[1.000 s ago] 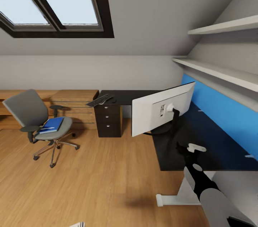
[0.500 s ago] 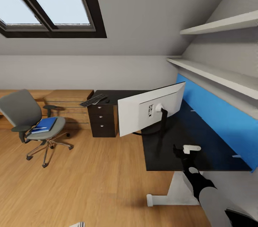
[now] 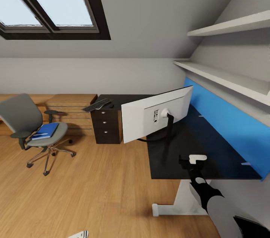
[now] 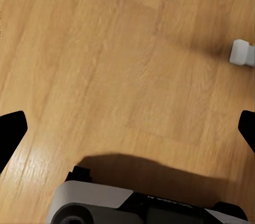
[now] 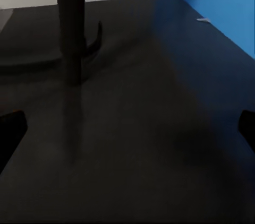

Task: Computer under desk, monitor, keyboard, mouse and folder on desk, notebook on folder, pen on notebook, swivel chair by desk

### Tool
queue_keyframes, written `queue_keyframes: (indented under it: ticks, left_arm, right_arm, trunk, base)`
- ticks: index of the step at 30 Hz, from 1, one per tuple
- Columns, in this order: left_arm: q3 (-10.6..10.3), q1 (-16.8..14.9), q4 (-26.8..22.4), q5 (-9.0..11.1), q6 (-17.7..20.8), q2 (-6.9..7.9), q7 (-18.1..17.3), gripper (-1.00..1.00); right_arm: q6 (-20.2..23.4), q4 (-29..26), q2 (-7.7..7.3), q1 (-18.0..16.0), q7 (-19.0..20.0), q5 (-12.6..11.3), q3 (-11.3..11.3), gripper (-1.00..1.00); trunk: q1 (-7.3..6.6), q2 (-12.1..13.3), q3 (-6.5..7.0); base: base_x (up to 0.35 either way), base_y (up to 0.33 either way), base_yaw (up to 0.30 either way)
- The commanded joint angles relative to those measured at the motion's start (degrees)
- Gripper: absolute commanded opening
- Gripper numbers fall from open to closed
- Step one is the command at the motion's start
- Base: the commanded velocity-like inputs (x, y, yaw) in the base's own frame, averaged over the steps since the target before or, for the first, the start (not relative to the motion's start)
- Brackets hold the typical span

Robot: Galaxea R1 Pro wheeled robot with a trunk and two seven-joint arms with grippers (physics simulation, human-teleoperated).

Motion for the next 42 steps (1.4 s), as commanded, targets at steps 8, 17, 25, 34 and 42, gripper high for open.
queue_keyframes:
  ticks: [8, 17, 25, 34, 42]
  left_arm:
    - [-0.1, 0.0, -0.1, 0.6, -1.3, 0.03, 0.2, 1.00]
    - [0.0, 0.0, -0.1, 0.6, -1.5, 0.01, 0.2, 1.00]
    - [0.0, 0.0, -0.1, 0.6, -1.4, 0.03, 0.2, 1.00]
    - [0.1, 0.0, -0.1, 0.6, -2.0, 0.03, 0.1, 1.00]
    - [0.1, 0.0, -0.1, 0.6, -2.7, 0.05, 0.1, 1.00]
  right_arm:
    - [-4.3, 0.5, 1.25, -0.1, 0.4, 0.8, -0.5, 1.00]
    - [-15.1, 0.9, 3.04, -0.1, 0.0, 0.8, -0.7, 1.00]
    - [-15.4, 1.0, 3.14, -0.1, -0.1, 0.5, -0.7, 1.00]
    - [-15.3, 1.0, 3.15, -0.1, -0.1, 0.5, -0.7, 1.00]
    - [-15.3, 1.0, 3.14, -0.1, 0.0, 0.6, -0.7, 1.00]
  trunk:
    - [0.04, -0.1, -0.13]
    - [0.04, -0.1, -0.13]
    - [0.04, -0.1, -0.13]
    - [0.04, -0.1, -0.13]
    - [0.04, -0.1, -0.13]
  base:
    - [0.000, -0.001, 0.000]
    - [0.047, 0.000, 0.000]
    - [0.254, 0.000, 0.000]
    - [0.231, 0.000, 0.000]
    - [0.194, 0.000, 0.000]
